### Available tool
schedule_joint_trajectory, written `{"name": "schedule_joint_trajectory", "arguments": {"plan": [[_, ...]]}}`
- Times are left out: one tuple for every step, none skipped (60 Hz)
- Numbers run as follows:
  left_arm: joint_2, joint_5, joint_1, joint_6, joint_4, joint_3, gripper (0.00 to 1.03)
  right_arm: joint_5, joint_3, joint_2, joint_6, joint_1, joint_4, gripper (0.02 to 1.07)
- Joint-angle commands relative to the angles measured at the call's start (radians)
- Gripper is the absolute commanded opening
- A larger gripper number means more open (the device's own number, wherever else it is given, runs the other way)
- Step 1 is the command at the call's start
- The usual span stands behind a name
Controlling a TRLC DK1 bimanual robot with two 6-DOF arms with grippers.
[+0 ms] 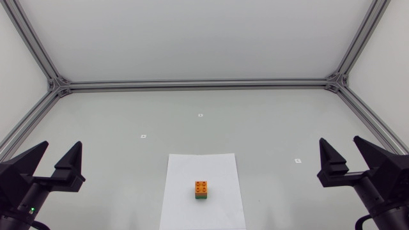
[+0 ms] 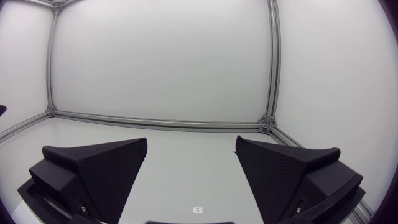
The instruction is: Pick up the orange 2x2 brick with the right arm and stack it on top of the green 2x2 brick in the center
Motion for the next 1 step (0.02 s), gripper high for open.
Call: {"name": "schedule_joint_trajectory", "arguments": {"plan": [[-0.008,0.004,0.003,0.013,-0.015,-0.041,0.99,0.002,-0.024,-0.006,0.026,-0.007,0.018,1.03]]}}
